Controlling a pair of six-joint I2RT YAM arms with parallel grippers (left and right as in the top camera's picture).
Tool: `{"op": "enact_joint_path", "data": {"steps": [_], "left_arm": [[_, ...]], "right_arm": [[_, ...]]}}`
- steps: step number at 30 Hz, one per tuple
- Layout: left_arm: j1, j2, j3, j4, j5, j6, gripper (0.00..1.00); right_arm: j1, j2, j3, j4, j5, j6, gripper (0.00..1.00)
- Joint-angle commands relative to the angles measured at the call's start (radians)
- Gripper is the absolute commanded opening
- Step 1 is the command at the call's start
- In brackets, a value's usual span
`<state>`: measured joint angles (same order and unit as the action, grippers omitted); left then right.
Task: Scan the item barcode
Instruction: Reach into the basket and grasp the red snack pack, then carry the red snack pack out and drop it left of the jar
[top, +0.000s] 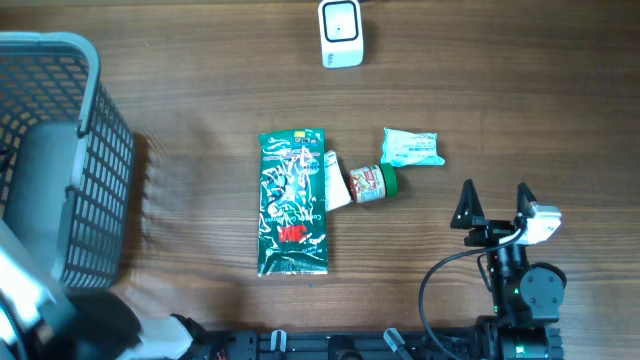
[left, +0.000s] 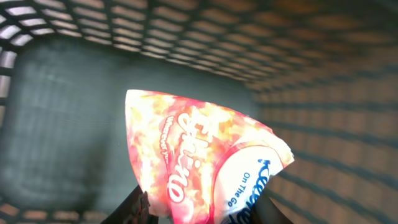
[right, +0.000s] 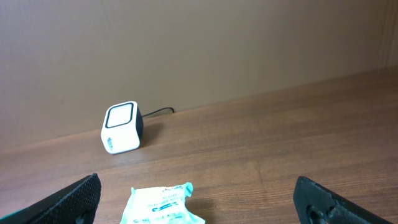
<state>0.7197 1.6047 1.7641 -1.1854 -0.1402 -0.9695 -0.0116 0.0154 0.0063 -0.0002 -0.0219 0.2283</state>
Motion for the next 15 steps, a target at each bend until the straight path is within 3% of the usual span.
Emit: {"op": "enact_joint_path", "data": {"steps": [1, 5, 9, 12, 15], "left_arm": [[-0.083, -0.195, 0.018, 0.031, 0.262, 0.023, 0.29], [-0.397, -0.374, 0.017, 0.048, 0.298, 0.025, 0.30], [-0.803, -0.366, 0.001, -0.044, 0.102, 0.065, 0.28], [-0.979, -0.315, -0.089, -0.071, 0.013, 0.056, 0.27], [-1.076, -0.249, -0.243, -0.063, -0.001, -0.032, 0.26]], "right_arm": [[0.004, -0.005, -0.001, 0.004, -0.004, -0.018, 1.00], [0.004, -0.005, -0.001, 0.004, -0.004, -0.019, 1.00], [0.004, -0.005, -0.001, 0.004, -0.004, -0.018, 1.00], [0.004, -0.005, -0.001, 0.004, -0.004, -0.018, 1.00], [0.004, -0.005, -0.001, 0.004, -0.004, -0.019, 1.00]]}}
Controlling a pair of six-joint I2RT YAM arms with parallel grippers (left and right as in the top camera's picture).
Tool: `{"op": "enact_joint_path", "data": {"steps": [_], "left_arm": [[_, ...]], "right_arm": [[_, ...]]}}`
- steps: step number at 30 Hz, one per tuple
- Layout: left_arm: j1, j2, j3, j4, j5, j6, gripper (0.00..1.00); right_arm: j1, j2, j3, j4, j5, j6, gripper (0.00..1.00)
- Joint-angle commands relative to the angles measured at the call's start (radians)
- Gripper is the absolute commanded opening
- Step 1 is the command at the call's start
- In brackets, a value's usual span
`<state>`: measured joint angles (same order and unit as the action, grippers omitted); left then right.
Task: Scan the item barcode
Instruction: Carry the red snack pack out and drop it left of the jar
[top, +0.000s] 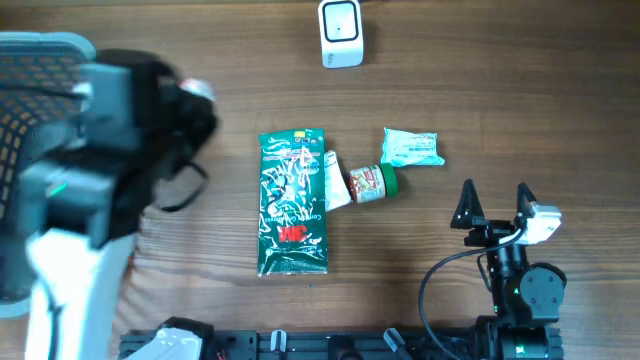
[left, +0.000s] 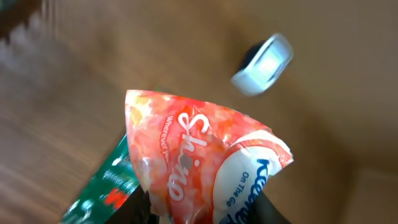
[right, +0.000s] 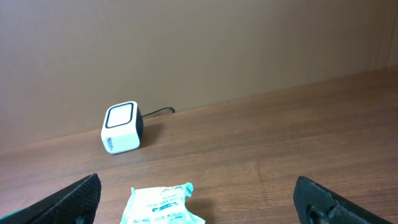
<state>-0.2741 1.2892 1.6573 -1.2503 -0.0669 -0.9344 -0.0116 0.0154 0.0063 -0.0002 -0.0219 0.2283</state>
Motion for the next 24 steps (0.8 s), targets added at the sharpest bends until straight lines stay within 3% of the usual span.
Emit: {"op": "enact_joint_path", "data": {"steps": [1, 7, 13, 16, 17, 18, 19, 20, 21, 24], "left_arm": [[-0.099, 0.085, -0.184, 0.010, -0.074, -0.093, 0.26], [-0.115, 0.189, -0.519, 0.124, -0.173, -0.372, 0.27], [-0.116, 0.261, -0.798, 0.420, -0.083, -0.638, 0.33], [-0.117, 0.296, -0.829, 0.496, -0.058, -0.682, 0.34], [-0.117, 0.297, -0.829, 0.518, -0.045, -0.682, 0.40], [-0.117, 0.293, -0.826, 0.539, -0.023, -0.680, 0.53], [-0.116, 0.290, -0.811, 0.570, 0.007, -0.654, 0.81], [-0.116, 0.286, -0.787, 0.574, 0.021, -0.635, 0.96], [-0.116, 0.284, -0.762, 0.574, 0.027, -0.612, 1.00], [-0.116, 0.262, -0.602, 0.466, 0.024, -0.528, 1.00]], "right_arm": [[0.004, -0.005, -0.001, 0.004, -0.004, -0.019, 1.00], [0.004, -0.005, -0.001, 0.004, -0.004, -0.018, 1.00], [0.004, -0.005, -0.001, 0.004, -0.004, -0.018, 1.00], [0.004, -0.005, -0.001, 0.004, -0.004, -0.018, 0.99], [0.004, -0.005, -0.001, 0.004, -0.004, -0.018, 1.00], [0.004, -0.005, -0.001, 0.004, -0.004, -0.018, 1.00], [0.004, -0.005, -0.001, 0.004, -0.004, -0.018, 1.00], [0.004, -0.005, -0.001, 0.004, -0.004, -0.019, 1.00], [0.004, -0.005, -0.001, 0.004, -0.004, -0.019, 0.99], [0.004, -0.005, -0.001, 0.004, -0.004, -0.019, 1.00]]}}
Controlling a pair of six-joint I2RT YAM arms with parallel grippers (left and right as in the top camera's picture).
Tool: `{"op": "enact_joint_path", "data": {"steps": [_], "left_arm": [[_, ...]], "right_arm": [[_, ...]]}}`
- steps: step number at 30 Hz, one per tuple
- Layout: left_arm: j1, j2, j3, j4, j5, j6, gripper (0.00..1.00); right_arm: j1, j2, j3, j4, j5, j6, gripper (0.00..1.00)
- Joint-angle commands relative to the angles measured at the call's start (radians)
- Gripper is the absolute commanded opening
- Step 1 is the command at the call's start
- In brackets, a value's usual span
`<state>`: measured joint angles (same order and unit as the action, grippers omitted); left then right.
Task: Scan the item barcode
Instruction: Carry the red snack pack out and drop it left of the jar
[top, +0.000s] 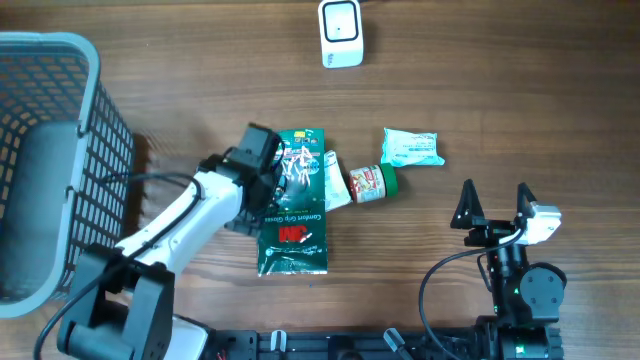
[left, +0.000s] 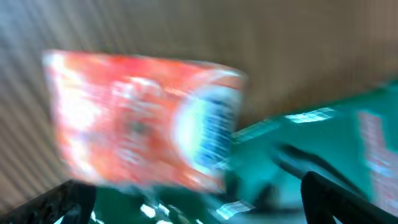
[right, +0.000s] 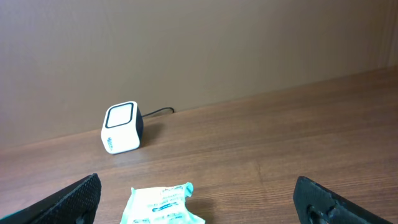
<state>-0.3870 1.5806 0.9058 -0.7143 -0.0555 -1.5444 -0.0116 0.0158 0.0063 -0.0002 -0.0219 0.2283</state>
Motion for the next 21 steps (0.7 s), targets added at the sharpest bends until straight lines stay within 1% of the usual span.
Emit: {"op": "enact_joint_path", "data": {"steps": [1, 2, 4, 6, 8, 9, 11, 13, 15, 16, 17, 18, 21], "left_arm": [[-0.003, -0.041, 0.217, -0.133, -0.015, 0.108, 1.00], [-0.003, -0.055, 0.291, -0.202, -0.050, 0.140, 1.00], [-0.003, -0.079, 0.393, -0.280, -0.082, 0.205, 1.00], [-0.004, -0.114, 0.512, -0.348, -0.092, 0.324, 1.00], [-0.004, -0.172, 0.647, -0.386, -0.096, 0.512, 1.00], [-0.004, -0.198, 0.689, -0.386, -0.116, 0.571, 1.00], [-0.004, -0.260, 0.766, -0.384, -0.187, 0.625, 1.00], [-0.004, -0.336, 0.843, -0.373, -0.285, 0.626, 1.00], [-0.004, -0.413, 0.896, -0.331, -0.398, 0.645, 1.00], [-0.004, -0.465, 0.910, -0.245, -0.474, 0.719, 1.00], [-0.004, -0.510, 0.911, -0.167, -0.526, 0.770, 1.00], [-0.004, -0.575, 0.911, -0.031, -0.623, 0.842, 1.00], [-0.004, -0.618, 0.911, 0.109, -0.761, 0.935, 1.00]], "right_arm": [[0.004, -0.005, -0.001, 0.004, -0.004, -0.018, 1.00], [0.004, -0.006, -0.001, 0.004, -0.004, -0.019, 1.00], [0.004, -0.006, -0.001, 0.004, -0.004, -0.018, 1.00], [0.004, -0.005, -0.001, 0.004, -0.004, -0.018, 1.00], [0.004, -0.006, -0.001, 0.004, -0.004, -0.018, 1.00], [0.004, -0.006, -0.001, 0.004, -0.004, -0.018, 1.00], [0.004, -0.006, -0.001, 0.004, -0.004, -0.019, 1.00], [0.004, -0.005, -0.001, 0.004, -0.005, -0.018, 1.00], [0.004, -0.005, -0.001, 0.004, -0.004, -0.018, 1.00], [0.004, -0.006, -0.001, 0.004, -0.004, -0.018, 1.00], [0.004, -0.006, -0.001, 0.004, -0.004, -0.018, 1.00], [0.004, -0.005, -0.001, 0.004, -0.004, -0.018, 1.00], [0.004, -0.006, -0.001, 0.004, -0.004, -0.018, 1.00]]}}
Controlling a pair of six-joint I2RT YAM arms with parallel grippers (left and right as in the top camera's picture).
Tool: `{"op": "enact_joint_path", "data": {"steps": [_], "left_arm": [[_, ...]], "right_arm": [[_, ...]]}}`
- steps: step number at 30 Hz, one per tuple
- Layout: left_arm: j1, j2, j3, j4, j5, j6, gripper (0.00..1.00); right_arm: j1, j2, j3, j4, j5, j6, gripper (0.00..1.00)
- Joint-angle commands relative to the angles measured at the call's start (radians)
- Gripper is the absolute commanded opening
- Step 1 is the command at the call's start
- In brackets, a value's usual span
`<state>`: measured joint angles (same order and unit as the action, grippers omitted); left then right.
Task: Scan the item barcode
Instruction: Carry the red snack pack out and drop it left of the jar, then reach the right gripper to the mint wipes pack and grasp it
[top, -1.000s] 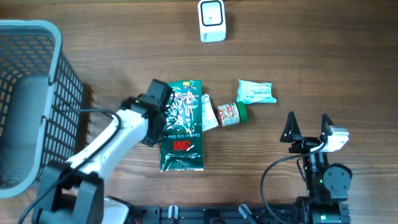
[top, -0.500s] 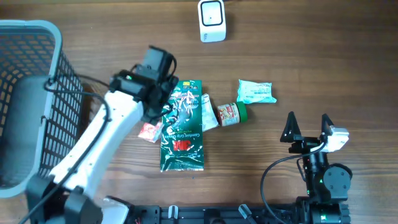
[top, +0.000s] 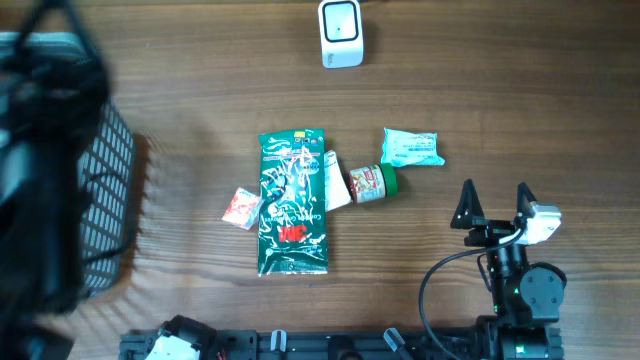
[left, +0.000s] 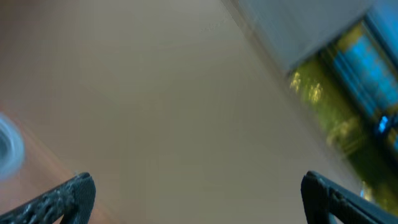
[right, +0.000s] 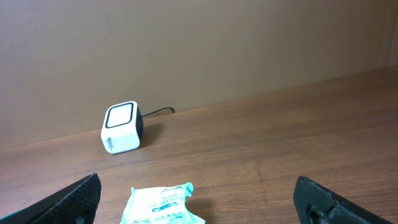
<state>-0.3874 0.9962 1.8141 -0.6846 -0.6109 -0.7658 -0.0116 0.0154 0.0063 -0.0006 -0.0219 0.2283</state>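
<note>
A small red-orange tissue packet (top: 240, 208) lies on the table against the left edge of a green 3M pack (top: 292, 203). The white scanner (top: 341, 32) stands at the far edge, and the right wrist view shows the scanner (right: 122, 135) by the wall. My left arm (top: 40, 150) is a dark blur over the basket at the left. The left gripper (left: 199, 193) is open and empty, facing a blurred wall. My right gripper (top: 495, 205) rests open at the near right, and its wrist view shows the right gripper (right: 199, 199) holding nothing.
A grey mesh basket (top: 115, 185) stands at the left edge. Right of the green pack lie a white tube (top: 335, 180), a small green-capped bottle (top: 372, 182) and a teal packet (top: 412, 147), and that teal packet (right: 163, 205) lies in front of the right gripper.
My left gripper was low beside the green pack, open with the red-orange packet in front of it. Now the arm is at the left over the basket, and the packet lies on the table.
My left gripper was shut on the red-orange packet inside the basket. Then it held the packet over the table beside the basket. Then it was open at the green pack's left edge. Now the packet lies there alone. The right arm has stayed still.
</note>
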Motion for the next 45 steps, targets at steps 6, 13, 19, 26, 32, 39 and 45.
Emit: {"op": "enact_joint_path", "data": {"steps": [6, 13, 19, 26, 32, 39, 45], "left_arm": [[-0.003, -0.038, 0.003, 0.435, -0.352, 0.640, 1.00], [-0.003, -0.047, 0.003, 0.388, -0.437, 0.784, 1.00], [0.000, -0.166, -0.077, 0.269, -0.426, 0.589, 1.00], [0.087, -0.376, -0.305, 0.269, -0.219, 0.548, 1.00], [0.233, -0.488, -0.463, 0.323, -0.043, 0.548, 1.00], [0.272, -0.526, -0.525, 0.378, -0.032, 0.540, 1.00], [0.273, -0.526, -0.525, 0.377, -0.032, 0.540, 1.00]], "right_arm": [[0.004, -0.005, -0.001, 0.000, -0.057, 0.203, 1.00], [0.004, -0.001, -0.001, 0.034, -0.588, 0.811, 1.00], [0.004, 0.074, 0.012, -0.004, -0.782, 0.764, 0.99], [0.004, 0.354, 0.397, -0.664, -0.431, 0.474, 1.00], [0.004, 0.597, 0.883, -1.037, -0.315, 0.485, 1.00], [0.004, 0.793, 0.855, -0.834, -0.222, 0.473, 1.00], [0.006, 1.307, 0.830, -0.682, -0.283, 0.930, 0.97]]}}
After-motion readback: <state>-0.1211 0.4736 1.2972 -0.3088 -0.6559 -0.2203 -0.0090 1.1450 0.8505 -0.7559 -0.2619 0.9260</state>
